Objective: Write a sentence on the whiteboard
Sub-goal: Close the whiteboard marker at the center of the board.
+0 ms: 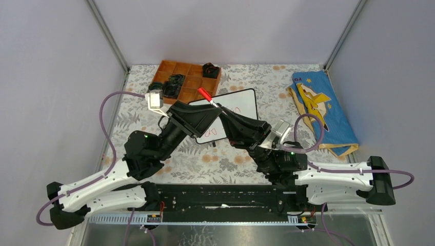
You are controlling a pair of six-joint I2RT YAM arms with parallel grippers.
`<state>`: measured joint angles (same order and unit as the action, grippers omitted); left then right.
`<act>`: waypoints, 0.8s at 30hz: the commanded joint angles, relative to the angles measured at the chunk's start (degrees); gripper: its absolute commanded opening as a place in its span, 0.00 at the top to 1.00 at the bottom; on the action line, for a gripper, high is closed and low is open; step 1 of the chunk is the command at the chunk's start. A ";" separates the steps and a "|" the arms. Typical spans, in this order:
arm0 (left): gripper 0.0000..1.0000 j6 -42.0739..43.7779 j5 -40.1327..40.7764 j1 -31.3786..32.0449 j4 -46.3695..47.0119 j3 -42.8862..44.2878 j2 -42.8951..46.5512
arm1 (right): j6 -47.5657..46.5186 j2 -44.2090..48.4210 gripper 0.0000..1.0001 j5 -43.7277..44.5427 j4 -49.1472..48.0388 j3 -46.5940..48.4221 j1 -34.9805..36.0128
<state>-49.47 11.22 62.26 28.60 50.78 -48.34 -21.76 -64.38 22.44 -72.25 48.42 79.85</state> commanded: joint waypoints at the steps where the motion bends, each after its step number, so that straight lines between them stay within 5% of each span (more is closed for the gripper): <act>1: 0.35 1.82 4.68 -0.01 2.29 -1.63 1.78 | 4.64 3.91 1.00 -3.74 4.33 -1.34 -0.23; 12: 0.72 0.19 3.61 -0.12 5.21 -3.06 0.64 | 7.17 6.10 1.00 -1.78 6.17 -4.59 -0.27; 14: 0.86 0.61 4.24 -0.05 4.64 -3.23 1.08 | 8.10 6.59 1.00 -0.94 7.60 -5.00 -0.20; 16: 1.00 1.13 5.30 -0.12 1.69 -2.60 1.55 | 9.66 7.94 0.76 -1.09 14.05 -4.16 -0.23; 18: 1.00 2.46 6.88 -0.21 -2.20 -1.56 2.26 | 12.44 9.88 0.45 -1.72 23.87 -2.19 -0.23; 21: 1.00 5.56 8.98 -0.20 -6.59 -1.11 4.12 | 16.26 12.96 0.16 -2.07 37.81 0.67 -0.23; 24: 1.00 11.17 9.62 -0.26 -14.63 0.98 5.81 | 19.01 15.66 0.09 -3.78 53.41 4.96 -0.23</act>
<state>-46.63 17.39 62.17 23.31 48.14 -45.21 -8.34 -52.80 20.23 -40.32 46.33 79.55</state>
